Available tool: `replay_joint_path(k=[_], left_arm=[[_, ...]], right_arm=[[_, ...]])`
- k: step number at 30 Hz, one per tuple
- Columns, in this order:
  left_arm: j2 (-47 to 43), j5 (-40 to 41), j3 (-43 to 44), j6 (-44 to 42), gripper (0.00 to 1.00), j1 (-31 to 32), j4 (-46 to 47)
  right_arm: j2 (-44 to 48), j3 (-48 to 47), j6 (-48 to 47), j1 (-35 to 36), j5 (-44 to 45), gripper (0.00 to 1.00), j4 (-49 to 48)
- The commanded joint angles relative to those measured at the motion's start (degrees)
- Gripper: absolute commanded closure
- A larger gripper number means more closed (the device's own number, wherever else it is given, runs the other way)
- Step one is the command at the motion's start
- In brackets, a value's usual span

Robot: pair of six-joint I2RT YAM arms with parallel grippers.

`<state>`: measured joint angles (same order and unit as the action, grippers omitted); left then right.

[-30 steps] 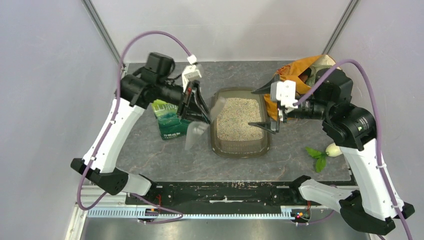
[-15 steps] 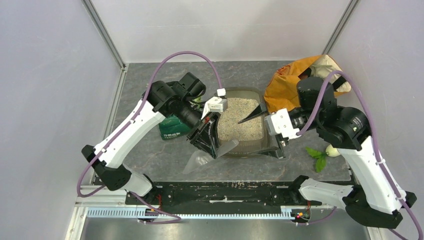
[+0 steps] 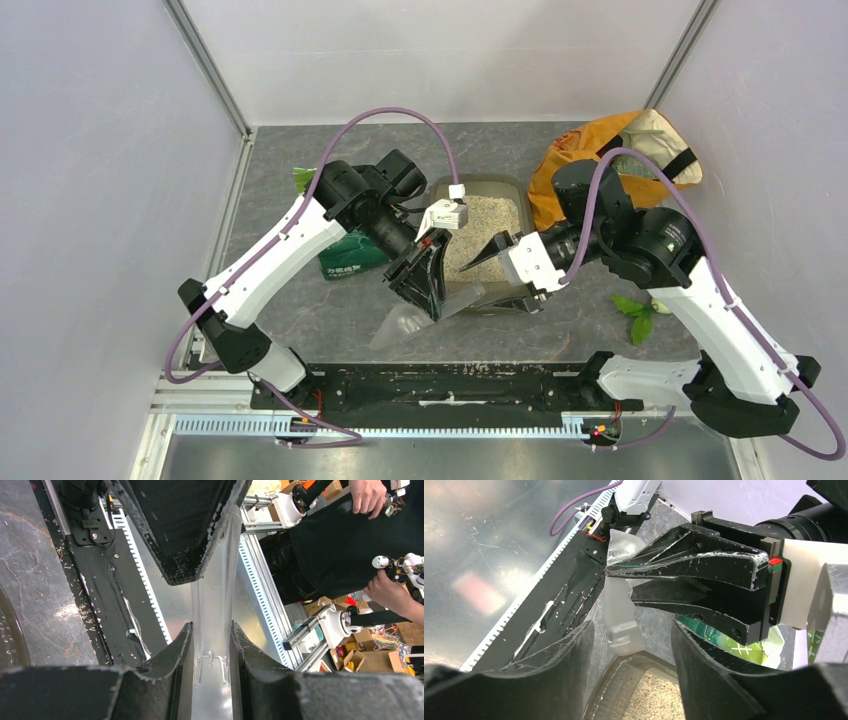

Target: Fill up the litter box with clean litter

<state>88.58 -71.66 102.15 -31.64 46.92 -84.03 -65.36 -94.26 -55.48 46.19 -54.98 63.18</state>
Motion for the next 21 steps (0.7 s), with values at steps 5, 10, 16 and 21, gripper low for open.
replay_joint_path(k=[5,10,16,21], left_arm=[[1.0,-1.7,2.6,-1.1,0.98,0.7,0.0],[1.8,-2.0,3.0,0.7,0.98,0.8,1.6],[2.6,-2.0,3.9,1.5,0.98,0.8,2.1],[2.3,-1.4,3.6,1.8,0.89,0.7,2.6]], right_arm=[[-0.9,-0.7,-3.9,2.5,3.4,0.46,1.6],[-0.8,-0.6,-5.8,3.3,2.8,0.50,4.0],[-0.9,-0.6,-4.8,3.7,3.6,0.62,3.8],[-0.8,-0.5,-4.1,3.8,4.9,0.81,3.3]])
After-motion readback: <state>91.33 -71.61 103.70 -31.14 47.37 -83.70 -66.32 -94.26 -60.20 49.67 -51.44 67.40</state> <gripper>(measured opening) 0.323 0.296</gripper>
